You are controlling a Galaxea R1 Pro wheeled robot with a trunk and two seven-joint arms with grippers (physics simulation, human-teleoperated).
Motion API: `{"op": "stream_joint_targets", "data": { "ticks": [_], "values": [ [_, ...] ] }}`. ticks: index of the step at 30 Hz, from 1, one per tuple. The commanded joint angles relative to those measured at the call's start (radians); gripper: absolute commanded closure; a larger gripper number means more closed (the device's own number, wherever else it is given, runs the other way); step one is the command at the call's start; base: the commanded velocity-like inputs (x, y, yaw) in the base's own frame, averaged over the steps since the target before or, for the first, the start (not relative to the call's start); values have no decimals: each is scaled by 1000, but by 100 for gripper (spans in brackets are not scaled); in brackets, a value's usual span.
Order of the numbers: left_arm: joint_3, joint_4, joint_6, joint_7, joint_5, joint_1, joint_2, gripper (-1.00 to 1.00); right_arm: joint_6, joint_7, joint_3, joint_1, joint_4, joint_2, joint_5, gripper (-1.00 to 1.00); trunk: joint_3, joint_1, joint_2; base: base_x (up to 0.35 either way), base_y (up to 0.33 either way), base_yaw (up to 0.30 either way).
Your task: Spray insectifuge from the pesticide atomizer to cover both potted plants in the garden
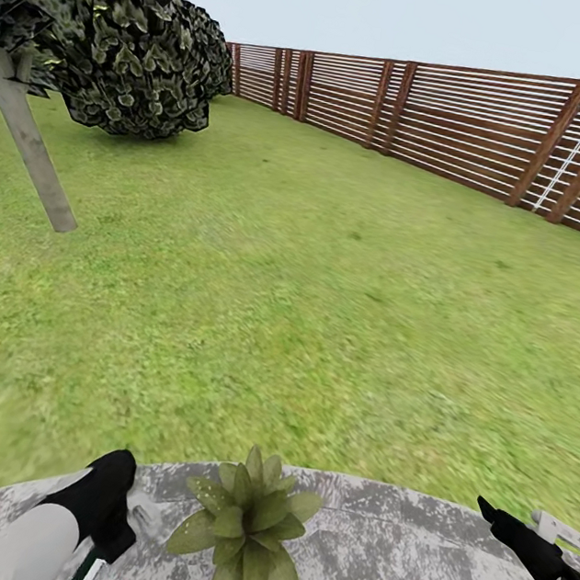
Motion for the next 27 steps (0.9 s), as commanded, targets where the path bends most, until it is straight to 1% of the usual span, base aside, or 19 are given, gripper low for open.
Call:
{"op": "stream_joint_targets", "data": {
  "ticks": [1, 6, 10, 16, 20, 25, 27],
  "values": [
    [6, -7, 4, -2, -9, 0, 0, 100, 4, 8, -5, -2, -2, 0, 5, -100, -1, 0, 0, 0, 0, 0],
    [6, -24, 4, 9, -7, 0, -2, 100, 4, 8, -5, -2, -2, 0, 5, -100, -1, 0, 0, 0, 0, 0],
    [5, -88, 4, 8, -7, 0, -5, 100, 4, 9, -5, -2, -2, 0, 5, -100, -1, 0, 0, 0, 0, 0],
    [5, -101, 4, 8, -5, 0, -6, 100, 4, 9, -5, -2, -1, 0, 5, -100, -1, 0, 0, 0, 0, 0],
    [4, -92, 3, 8, -6, 0, -6, 100, 4, 9, -4, -2, -1, 0, 6, -100, -1, 0, 0, 0, 0, 0],
    [3, -21, 2, 10, -8, 0, -6, 100, 4, 9, -3, -2, -2, 0, 6, -100, -1, 0, 0, 0, 0, 0],
    [3, -9, 1, 12, -8, 0, -6, 100, 4, 9, -3, -2, -2, 0, 7, -100, -1, 0, 0, 0, 0, 0]
  ]
}}
